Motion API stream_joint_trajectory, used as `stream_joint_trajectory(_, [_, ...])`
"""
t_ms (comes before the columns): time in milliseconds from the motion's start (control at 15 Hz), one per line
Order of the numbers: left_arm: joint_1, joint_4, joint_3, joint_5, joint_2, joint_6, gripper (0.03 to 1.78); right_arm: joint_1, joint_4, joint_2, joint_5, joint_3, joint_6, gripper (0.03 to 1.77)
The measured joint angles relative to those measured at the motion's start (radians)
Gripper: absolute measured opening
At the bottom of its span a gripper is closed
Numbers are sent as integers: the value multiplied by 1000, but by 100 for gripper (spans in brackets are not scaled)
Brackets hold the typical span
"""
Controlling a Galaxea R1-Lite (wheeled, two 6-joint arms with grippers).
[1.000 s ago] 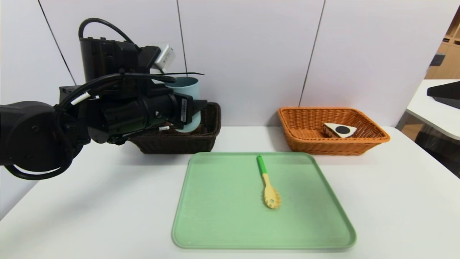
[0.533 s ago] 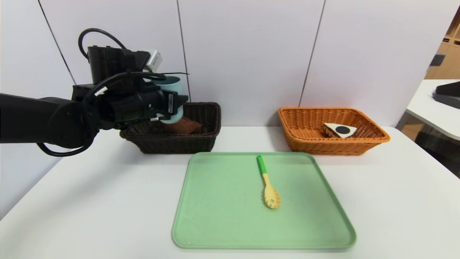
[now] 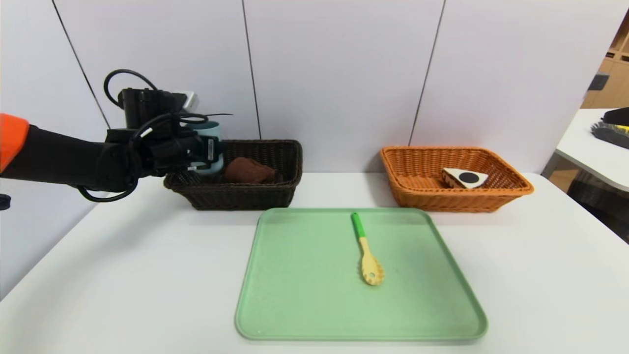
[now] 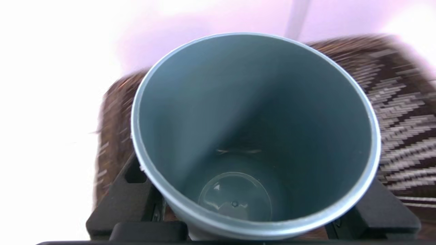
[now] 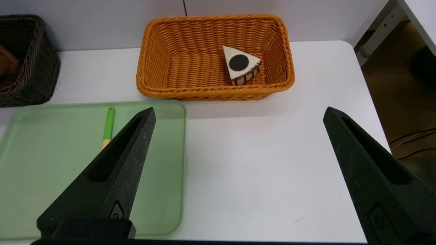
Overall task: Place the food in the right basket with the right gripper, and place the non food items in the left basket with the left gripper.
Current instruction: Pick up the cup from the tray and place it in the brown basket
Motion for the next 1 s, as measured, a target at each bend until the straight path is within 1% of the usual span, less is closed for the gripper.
stream_joint_trajectory(133, [18,-9,0,-9,32,-1,117,0,0,1,0,3,2,170])
stream_joint_trajectory(400, [27,-65,-1,-9,84,2,117,-11,3,1,0,3,0,170])
stream_joint_trajectory(600, [26,-68,-6,-5,98,2,118,-30,5,1,10,3,-1,170])
stream_joint_trajectory(667, [26,-71,-8,-4,102,2,126,-33,5,1,15,4,-1,170])
stream_joint_trajectory(800, [25,-100,-9,-5,106,1,136,-35,0,1,17,9,0,170])
stream_joint_trajectory(1000, [26,-103,-6,-5,107,1,147,-36,1,1,18,16,-1,170])
